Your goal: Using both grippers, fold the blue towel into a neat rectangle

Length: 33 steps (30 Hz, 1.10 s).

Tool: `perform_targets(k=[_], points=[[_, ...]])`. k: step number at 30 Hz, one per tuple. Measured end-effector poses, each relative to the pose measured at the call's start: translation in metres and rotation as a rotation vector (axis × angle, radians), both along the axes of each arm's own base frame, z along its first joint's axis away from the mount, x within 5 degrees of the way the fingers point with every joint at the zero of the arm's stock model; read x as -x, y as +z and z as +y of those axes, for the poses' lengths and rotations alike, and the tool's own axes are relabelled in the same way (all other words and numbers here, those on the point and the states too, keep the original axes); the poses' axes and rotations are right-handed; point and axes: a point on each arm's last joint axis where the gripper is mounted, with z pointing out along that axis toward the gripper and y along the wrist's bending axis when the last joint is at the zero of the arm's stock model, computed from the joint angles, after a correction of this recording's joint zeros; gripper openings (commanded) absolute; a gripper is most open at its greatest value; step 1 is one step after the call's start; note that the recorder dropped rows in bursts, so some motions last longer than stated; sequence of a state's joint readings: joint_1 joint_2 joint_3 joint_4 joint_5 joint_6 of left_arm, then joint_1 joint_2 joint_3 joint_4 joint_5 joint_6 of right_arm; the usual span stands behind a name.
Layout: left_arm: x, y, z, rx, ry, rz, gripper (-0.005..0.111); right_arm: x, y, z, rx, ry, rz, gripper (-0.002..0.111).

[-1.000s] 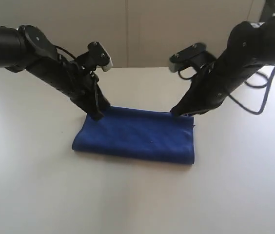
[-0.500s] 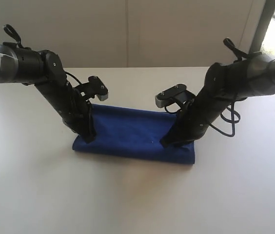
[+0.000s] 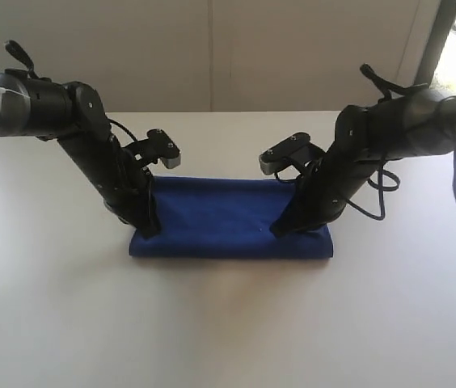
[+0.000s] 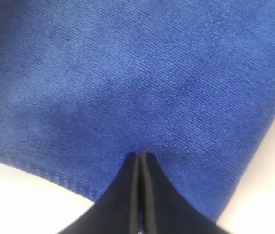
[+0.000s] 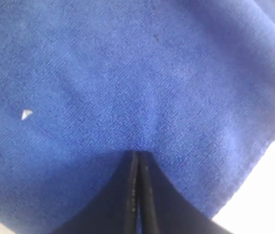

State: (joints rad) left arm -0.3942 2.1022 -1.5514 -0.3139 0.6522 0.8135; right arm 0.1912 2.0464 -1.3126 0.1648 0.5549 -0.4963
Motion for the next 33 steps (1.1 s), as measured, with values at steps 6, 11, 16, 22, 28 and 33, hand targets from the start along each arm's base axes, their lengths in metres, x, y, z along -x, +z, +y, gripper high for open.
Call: perform_targets(k=[6, 11, 16, 22, 28, 33], points=[[-0.018, 0.048, -0.005, 0.076, 0.039, -0.222, 0.000, -0.015, 0.059, 0.000, -0.008, 0.012, -0.199, 0.000], [-0.041, 0.053, -0.007, 0.162, 0.134, -0.328, 0.000, -0.044, 0.070, -0.011, -0.033, -0.037, -0.247, 0.000], [-0.055, 0.013, 0.001, 0.185, 0.215, -0.234, 0.000, -0.061, 0.034, -0.019, -0.044, -0.075, -0.170, 0.000], [-0.063, -0.007, 0.008, 0.177, 0.250, -0.222, 0.000, -0.066, 0.010, -0.019, -0.048, -0.084, -0.124, 0.000], [-0.066, -0.014, 0.011, 0.168, 0.252, -0.237, 0.000, -0.069, -0.009, -0.022, 0.008, -0.053, -0.114, 0.000], [-0.066, -0.013, 0.011, 0.166, 0.246, -0.242, 0.000, -0.074, -0.015, -0.036, 0.005, -0.104, -0.126, 0.000]])
